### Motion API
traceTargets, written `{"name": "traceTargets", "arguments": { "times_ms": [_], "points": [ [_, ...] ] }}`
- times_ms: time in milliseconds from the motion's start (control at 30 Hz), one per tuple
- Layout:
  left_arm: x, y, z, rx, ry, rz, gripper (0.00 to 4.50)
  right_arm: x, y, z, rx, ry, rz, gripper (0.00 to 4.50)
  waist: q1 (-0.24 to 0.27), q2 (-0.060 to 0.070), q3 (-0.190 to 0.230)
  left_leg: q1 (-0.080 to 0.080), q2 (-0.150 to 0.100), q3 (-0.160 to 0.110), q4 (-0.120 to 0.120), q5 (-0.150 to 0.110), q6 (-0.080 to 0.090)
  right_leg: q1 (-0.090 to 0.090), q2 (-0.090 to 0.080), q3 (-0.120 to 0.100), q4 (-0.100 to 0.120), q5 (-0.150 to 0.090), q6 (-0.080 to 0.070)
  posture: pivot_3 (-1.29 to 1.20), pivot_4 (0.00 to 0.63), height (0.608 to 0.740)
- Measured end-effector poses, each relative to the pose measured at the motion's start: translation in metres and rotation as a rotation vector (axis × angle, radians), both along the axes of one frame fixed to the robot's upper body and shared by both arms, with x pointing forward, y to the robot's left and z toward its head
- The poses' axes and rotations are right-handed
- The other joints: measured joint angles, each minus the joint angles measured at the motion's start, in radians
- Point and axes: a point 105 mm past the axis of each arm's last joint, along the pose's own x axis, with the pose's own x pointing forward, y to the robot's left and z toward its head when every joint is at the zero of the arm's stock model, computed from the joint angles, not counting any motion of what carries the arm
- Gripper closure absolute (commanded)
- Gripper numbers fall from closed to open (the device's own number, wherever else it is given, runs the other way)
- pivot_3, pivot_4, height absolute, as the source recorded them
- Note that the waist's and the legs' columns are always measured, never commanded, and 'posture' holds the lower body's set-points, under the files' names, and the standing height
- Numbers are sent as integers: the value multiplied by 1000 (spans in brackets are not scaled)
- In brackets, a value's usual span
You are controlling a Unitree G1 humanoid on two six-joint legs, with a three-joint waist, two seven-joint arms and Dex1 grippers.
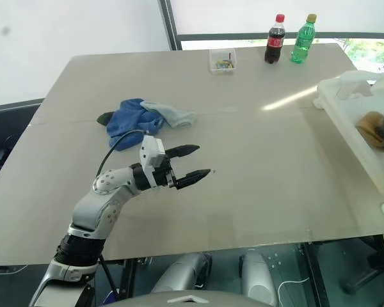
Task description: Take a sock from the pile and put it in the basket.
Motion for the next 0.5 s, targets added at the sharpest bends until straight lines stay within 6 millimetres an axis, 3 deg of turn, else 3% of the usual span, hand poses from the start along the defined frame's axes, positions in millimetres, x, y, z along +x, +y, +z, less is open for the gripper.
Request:
{"name": "traceTargets", "arguments": {
  "times_ms": [133,167,300,333,367,433,500],
  "points": [
    [-1,-1,11,-46,-33,-22,272,4,-4,1,-11,-2,-17,4454,4,0,0,-1,0,-1,1,0,0,1,0,-1,-1,0,0,0,150,740],
    [-2,-2,13,-52,-43,-27,272,4,-5,1,-10,-1,-17,3622,4,0,0,-1,0,-1,1,0,0,1,0,-1,-1,0,0,0,150,740],
    [-3,-6,16,-76,-51,-50,272,4,-4,0,10,3,-9,1753,2,0,0,-1,0,-1,2,0,0,1,0,-1,0,0,0,0,150,740],
    [-4,-6,16,-78,-51,-53,272,4,-3,0,15,3,-8,1475,1,0,0,-1,0,0,2,0,0,1,0,-1,0,0,0,0,150,740],
    [-4,-7,17,-84,-53,-60,272,4,-3,0,26,5,-9,816,0,0,0,-1,0,0,2,0,0,1,0,-1,0,0,0,0,150,740],
    [-4,-9,19,-90,-58,-68,272,3,-3,2,51,-12,-6,102,0,0,0,-1,0,0,2,0,0,1,0,0,0,0,0,0,150,740],
    [-4,-10,20,-90,-62,-71,272,2,-2,11,86,-57,-5,39,1,0,0,-1,0,0,2,0,1,1,0,-1,0,0,0,0,150,740]
  ]
}}
